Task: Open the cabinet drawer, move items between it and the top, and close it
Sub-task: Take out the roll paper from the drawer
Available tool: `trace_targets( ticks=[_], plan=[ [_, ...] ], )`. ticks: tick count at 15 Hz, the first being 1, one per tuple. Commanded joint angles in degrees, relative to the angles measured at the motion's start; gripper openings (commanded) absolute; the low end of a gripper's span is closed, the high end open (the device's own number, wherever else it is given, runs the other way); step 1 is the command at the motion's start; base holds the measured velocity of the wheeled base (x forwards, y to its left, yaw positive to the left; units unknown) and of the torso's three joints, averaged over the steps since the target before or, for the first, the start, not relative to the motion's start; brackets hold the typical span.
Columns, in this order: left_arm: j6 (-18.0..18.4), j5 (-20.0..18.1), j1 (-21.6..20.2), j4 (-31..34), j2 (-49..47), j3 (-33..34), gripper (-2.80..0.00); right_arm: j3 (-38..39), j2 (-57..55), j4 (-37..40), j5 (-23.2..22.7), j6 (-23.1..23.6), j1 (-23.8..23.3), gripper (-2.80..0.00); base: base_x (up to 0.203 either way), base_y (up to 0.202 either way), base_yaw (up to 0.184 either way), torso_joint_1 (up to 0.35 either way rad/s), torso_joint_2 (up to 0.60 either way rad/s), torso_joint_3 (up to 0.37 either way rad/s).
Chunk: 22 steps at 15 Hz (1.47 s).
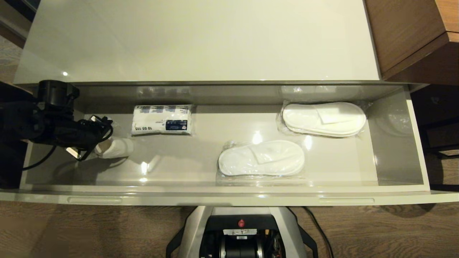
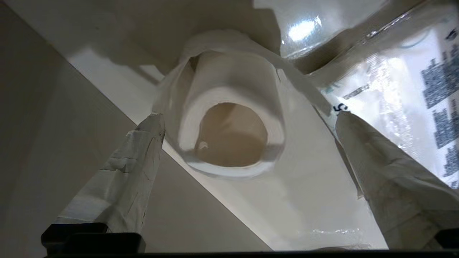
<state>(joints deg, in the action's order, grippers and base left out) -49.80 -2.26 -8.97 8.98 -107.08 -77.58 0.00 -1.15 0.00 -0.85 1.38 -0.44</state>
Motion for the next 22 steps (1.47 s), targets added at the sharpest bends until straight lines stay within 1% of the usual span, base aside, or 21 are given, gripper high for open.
trace_targets(
  ticks=[1, 6, 7, 22],
  plan=[
    [-0.3, 0.0, 0.1, 0.0, -0.7, -0.2, 0.00, 0.0, -0.1, 0.0, 0.0, 0.0, 0.0, -2.80, 0.000, 0.000, 0.000, 0.000, 0.00, 0.000],
    [-0.3, -0.3, 0.4, -0.1, -2.6, -2.6, 0.00, 0.0, -0.1, 0.0, 0.0, 0.0, 0.0, -2.80, 0.000, 0.000, 0.000, 0.000, 0.00, 0.000],
    [-0.3, -0.8, 0.4, -0.1, -3.0, -2.7, 0.00, 0.0, -0.1, 0.0, 0.0, 0.0, 0.0, -2.80, 0.000, 0.000, 0.000, 0.000, 0.00, 0.000],
    [-0.5, -0.7, 0.4, -0.1, -4.2, -2.6, 0.00, 0.0, -0.1, 0.0, 0.0, 0.0, 0.0, -2.80, 0.000, 0.000, 0.000, 0.000, 0.00, 0.000]
  ],
)
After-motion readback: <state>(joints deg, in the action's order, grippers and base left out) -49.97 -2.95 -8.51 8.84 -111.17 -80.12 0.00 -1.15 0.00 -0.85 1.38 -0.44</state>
